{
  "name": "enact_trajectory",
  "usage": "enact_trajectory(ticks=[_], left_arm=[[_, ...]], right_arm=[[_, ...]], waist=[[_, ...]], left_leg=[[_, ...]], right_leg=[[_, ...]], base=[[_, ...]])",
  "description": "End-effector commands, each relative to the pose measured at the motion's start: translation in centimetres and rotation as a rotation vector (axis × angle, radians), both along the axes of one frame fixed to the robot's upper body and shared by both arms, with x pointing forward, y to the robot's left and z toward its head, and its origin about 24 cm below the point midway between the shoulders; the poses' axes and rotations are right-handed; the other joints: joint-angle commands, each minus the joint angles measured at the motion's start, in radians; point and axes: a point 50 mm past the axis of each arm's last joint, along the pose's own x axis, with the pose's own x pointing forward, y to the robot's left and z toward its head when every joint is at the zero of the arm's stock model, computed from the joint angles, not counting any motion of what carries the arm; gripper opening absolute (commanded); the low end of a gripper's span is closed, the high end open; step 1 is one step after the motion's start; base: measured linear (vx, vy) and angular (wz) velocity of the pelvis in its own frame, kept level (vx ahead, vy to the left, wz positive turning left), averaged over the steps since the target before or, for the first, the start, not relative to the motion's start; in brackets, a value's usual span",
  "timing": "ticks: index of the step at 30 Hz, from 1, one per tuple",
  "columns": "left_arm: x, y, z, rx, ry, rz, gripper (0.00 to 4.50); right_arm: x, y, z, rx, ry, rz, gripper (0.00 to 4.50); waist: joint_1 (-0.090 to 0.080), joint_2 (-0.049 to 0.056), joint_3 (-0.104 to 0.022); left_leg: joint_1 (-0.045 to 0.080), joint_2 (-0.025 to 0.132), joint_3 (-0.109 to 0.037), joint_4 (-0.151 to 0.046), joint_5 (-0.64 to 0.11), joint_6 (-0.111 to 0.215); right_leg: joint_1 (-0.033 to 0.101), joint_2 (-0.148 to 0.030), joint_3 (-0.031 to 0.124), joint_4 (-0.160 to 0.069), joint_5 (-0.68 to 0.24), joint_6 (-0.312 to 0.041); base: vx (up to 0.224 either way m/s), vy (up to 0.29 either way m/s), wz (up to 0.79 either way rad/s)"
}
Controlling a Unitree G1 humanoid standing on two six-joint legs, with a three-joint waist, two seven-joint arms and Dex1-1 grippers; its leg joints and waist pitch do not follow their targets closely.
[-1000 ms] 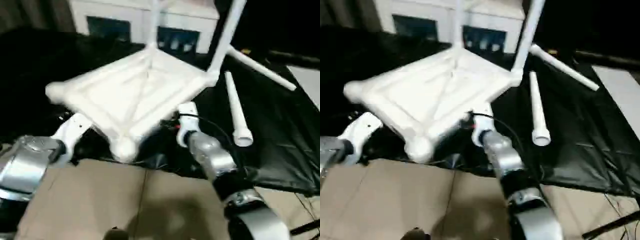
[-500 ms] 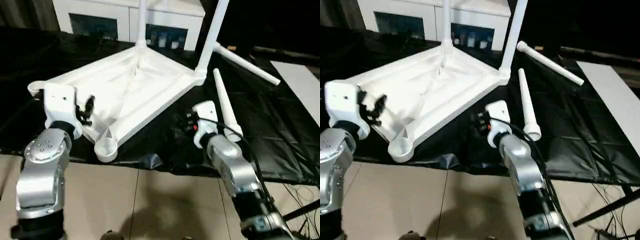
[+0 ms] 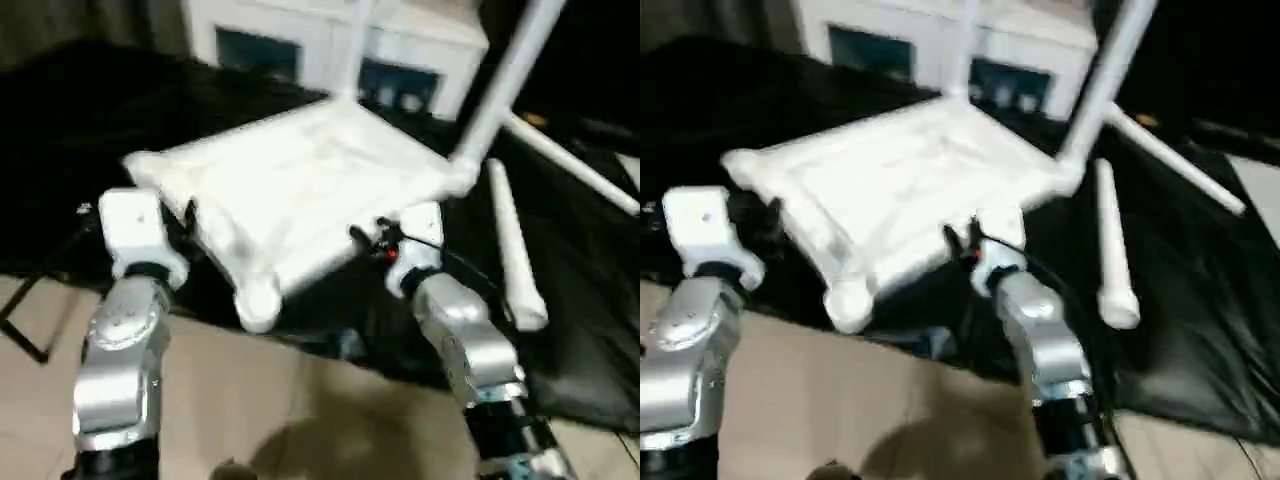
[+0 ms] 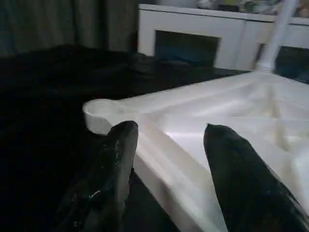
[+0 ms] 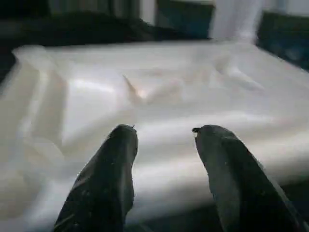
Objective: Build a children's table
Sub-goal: Rotate table base
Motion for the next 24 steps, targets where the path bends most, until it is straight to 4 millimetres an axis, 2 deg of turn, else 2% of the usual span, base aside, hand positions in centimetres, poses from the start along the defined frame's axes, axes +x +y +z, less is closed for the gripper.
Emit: enact_trajectory(ticks=[1, 2, 3, 4, 5, 6, 7, 8, 9, 10, 11, 12, 13, 14, 15, 16, 17, 18, 19, 20, 21, 22, 23, 24], left_arm=[[0.3, -1.1, -0.6, 0.0, -0.009, -0.025, 2.55], [0.3, -1.1, -0.6, 0.0, -0.009, -0.025, 2.55], [0.3, -1.0, -0.9, 0.005, -0.004, -0.024, 2.55], [0.2, -0.9, -1.1, 0.007, 0.001, -0.026, 2.55], [0.2, -0.8, -1.3, 0.006, 0.003, -0.03, 2.55], [0.2, -0.7, -1.4, 0.008, 0.005, -0.031, 2.55], [0.2, -0.6, -1.5, 0.012, 0.012, -0.034, 2.55], [0.2, -0.4, -1.7, 0.015, 0.015, -0.036, 2.55], [0.2, -0.4, -1.8, 0.016, 0.015, -0.037, 2.55], [0.3, -0.3, -1.9, 0.013, 0.017, -0.046, 2.55], [0.3, -0.2, -2.0, -0.007, 0.012, -0.059, 2.55], [0.2, -0.1, -2.1, -0.023, 0.008, -0.078, 2.55], [0.1, 0.0, -2.1, -0.03, 0.008, -0.112, 2.55], [0.1, 0.1, -2.1, -0.035, 0.008, -0.134, 2.55], [-0.1, 0.4, -2.0, -0.058, 0.001, -0.182, 2.55], [-0.4, 1.0, -1.7, -0.033, -0.001, -0.233, 2.55], [-0.5, 1.3, -1.6, -0.003, 0.003, -0.253, 2.55], [-0.5, 1.3, -1.6, -0.003, 0.003, -0.253, 2.55], [-0.7, 3.4, -1.1, 0.057, 0.013, -0.236, 2.55], [-0.7, 4.1, -0.8, 0.064, 0.013, -0.222, 2.55], [-0.8, 4.8, -0.6, 0.07, 0.012, -0.207, 2.55], [-1.0, 5.8, -0.3, 0.102, 0.013, -0.183, 2.55], [-1.2, 7.0, 0.1, 0.129, 0.028, -0.155, 2.55], [-1.3, 7.2, 0.1, 0.131, 0.031, -0.153, 2.55]], right_arm=[[-0.1, -1.9, 0.2, -0.014, -0.049, -0.094, 2.22], [-0.1, -1.9, 0.2, -0.014, -0.05, -0.095, 2.22], [-0.3, -2.1, 0.3, 0.011, -0.052, -0.105, 2.22], [-0.5, -2.2, 0.3, 0.044, -0.051, -0.108, 2.22], [-0.7, -2.3, 0.4, 0.071, -0.055, -0.103, 2.22], [-0.9, -2.3, 0.4, 0.084, -0.055, -0.098, 2.22], [-1.0, -2.5, 0.2, 0.095, -0.04, -0.105, 2.22], [-1.1, -2.7, -0.1, 0.096, -0.025, -0.112, 2.22], [-1.1, -2.8, -0.2, 0.096, -0.02, -0.115, 2.22], [-1.2, -3.0, -0.4, 0.084, -0.011, -0.118, 2.22], [-1.2, -3.1, -0.4, 0.08, -0.01, -0.115, 2.22], [-1.2, -3.1, -0.5, 0.081, -0.006, -0.11, 2.22], [-1.2, -3.1, -0.6, 0.067, -0.001, -0.101, 2.22], [-1.2, -3.1, -0.6, 0.06, 0.002, -0.096, 2.22], [-1.1, -3.2, -0.6, 0.052, 0.007, -0.09, 2.22], [-1.0, -3.2, -0.7, 0.041, 0.011, -0.084, 2.22], [-1.0, -3.3, -0.7, 0.035, 0.013, -0.081, 2.22], [-1.0, -3.3, -0.7, 0.035, 0.013, -0.081, 2.22], [-0.6, -3.6, -1.0, 0.005, 0.028, -0.101, 2.22], [-0.5, -3.7, -1.2, -0.01, 0.033, -0.11, 2.22], [-0.4, -3.8, -1.3, -0.025, 0.037, -0.117, 2.22], [-0.1, -3.9, -1.7, -0.047, 0.064, -0.137, 2.22], [0.3, -4.2, -2.3, -0.08, 0.093, -0.167, 2.22], [0.4, -4.2, -2.3, -0.084, 0.096, -0.171, 2.22]], waist=[[-0.014, 0.026, -0.058], [-0.001, 0.015, -0.067], [0.022, 0.021, -0.081], [0.023, 0.014, -0.107], [0.017, 0.018, -0.118], [0.011, 0.035, -0.121], [-0.006, 0.039, -0.13], [-0.073, 0.035, -0.137], [-0.079, 0.03, -0.137], [-0.082, 0.009, -0.129], [-0.058, -0.024, -0.1], [-0.027, -0.084, -0.111], [0.037, -0.069, -0.102], [0.018, -0.047, -0.109], [0.007, -0.058, -0.11], [-0.009, -0.01, -0.112], [-0.016, 0.02, -0.12], [-0.027, 0.035, -0.111], [-0.024, 0.028, -0.116], [-0.027, 0.024, -0.108], [-0.024, 0.026, -0.101], [-0.02, 0.02, -0.092], [-0.019, 0.019, -0.087], [-0.019, 0.028, -0.081]], left_leg=[[0.043, 0.022, 0.009, -0.098, -0.543, 0.082], [0.002, -0.004, 0.032, -0.08, -0.425, 0.091], [-0.033, -0.021, 0.046, -0.057, -0.224, 0.11], [-0.032, -0.028, 0.042, -0.049, -0.105, 0.135], [-0.025, -0.038, 0.029, -0.044, 0.002, 0.175], [0.0, -0.036, 0.017, -0.044, 0.042, 0.199], [0.054, -0.018, -0.011, -0.041, 0.109, 0.25], [0.185, 0.075, -0.125, -0.023, 0.325, 0.529], [0.2, 0.101, -0.166, -0.029, 0.404, 0.608], [0.235, 0.137, -0.131, -0.014, 0.441, 0.51], [0.117, 0.011, -0.011, -0.002, 0.238, 0.361], [-0.007, -0.12, 0.042, 0.077, 0.085, 0.3], [-0.105, -0.131, 0.003, 0.15, -0.075, 0.309], [-0.136, -0.082, -0.037, 0.124, 0.079, 0.118], [-0.123, -0.088, -0.031, 0.082, 0.172, 0.084], [-0.099, -0.075, -0.032, 0.005, 0.343, 0.074], [-0.096, -0.06, -0.049, -0.004, 0.401, 0.111], [-0.094, -0.034, -0.069, 0.008, 0.418, 0.107], [-0.051, 0.021, -0.09, 0.017, 0.308, 0.128], [-0.054, 0.032, -0.09, 0.001, 0.196, 0.136], [-0.063, 0.025, -0.08, -0.01, 0.126, 0.117], [-0.058, 0.024, -0.067, -0.027, -0.029, 0.072], [-0.053, 0.023, -0.063, -0.037, -0.106, 0.052], [-0.046, 0.02, -0.053, -0.053, -0.229, 0.012]], right_leg=[[-0.001, -0.043, 0.055, -0.088, -0.153, -0.168], [0.047, -0.052, 0.073, -0.103, -0.134, -0.163], [0.089, -0.056, 0.083, -0.116, -0.108, -0.122], [0.104, -0.028, 0.075, -0.098, 0.01, -0.092], [0.107, 0.013, 0.06, -0.074, 0.172, -0.037], [0.09, 0.03, 0.052, -0.056, 0.236, -0.009], [0.052, 0.046, 0.04, -0.022, 0.278, 0.017], [-0.115, 0.013, 0.03, 0.062, 0.058, 0.064], [-0.148, -0.01, 0.041, 0.087, -0.035, 0.079], [-0.208, -0.055, 0.083, 0.098, -0.086, 0.053], [-0.12, -0.062, 0.118, 0.014, 0.103, -0.052], [0.037, -0.023, 0.224, -0.011, 0.177, -0.075], [0.1, -0.139, 0.274, -0.047, 0.342, -0.129], [0.081, -0.118, 0.199, 0.056, 1.108, -0.169], [0.059, -0.076, 0.154, 0.075, 1.295, -0.133], [0.022, -0.023, 0.088, 0.081, 1.249, -0.056], [0.017, -0.015, 0.072, 0.08, 1.151, -0.021], [0.007, 0.003, 0.047, 0.076, 0.902, 0.029], [-0.026, -0.03, 0.07, 0.051, 0.627, 0.024], [-0.025, -0.055, 0.09, 0.029, 0.472, -0.033], [-0.017, -0.06, 0.092, 0.016, 0.421, -0.064], [-0.013, -0.061, 0.094, -0.005, 0.301, -0.114], [-0.015, -0.059, 0.095, -0.011, 0.223, -0.135], [-0.018, -0.059, 0.098, -0.023, 0.067, -0.166]], base=[[0.163, 0.02, 0.01], [0.163, 0.02, 0.01], [0.138, 0.029, 0.02], [0.155, 0.023, 0.06], [0.155, 0.023, 0.06], [0.21, 0.01, 0.09], [0.196, -0.029, 0.06], [0.196, -0.029, 0.06], [0.15, -0.084, -0.23], [0.056, -0.105, -0.63], [0.056, -0.105, -0.63], [0.0, -0.091, -0.64], [0.061, -0.026, -0.21], [0.061, -0.026, -0.21], [0.0, 0.0, 0.0], [-0.197, 0.033, -0.32], [-0.197, 0.033, -0.32], [-0.184, -0.014, -0.45], [-0.035, -0.055, -0.2], [-0.035, -0.055, -0.2], [0.0, 0.0, 0.0], [-0.058, 0.022, -0.03], [-0.058, 0.022, -0.03], [-0.072, 0.018, 0.0]])
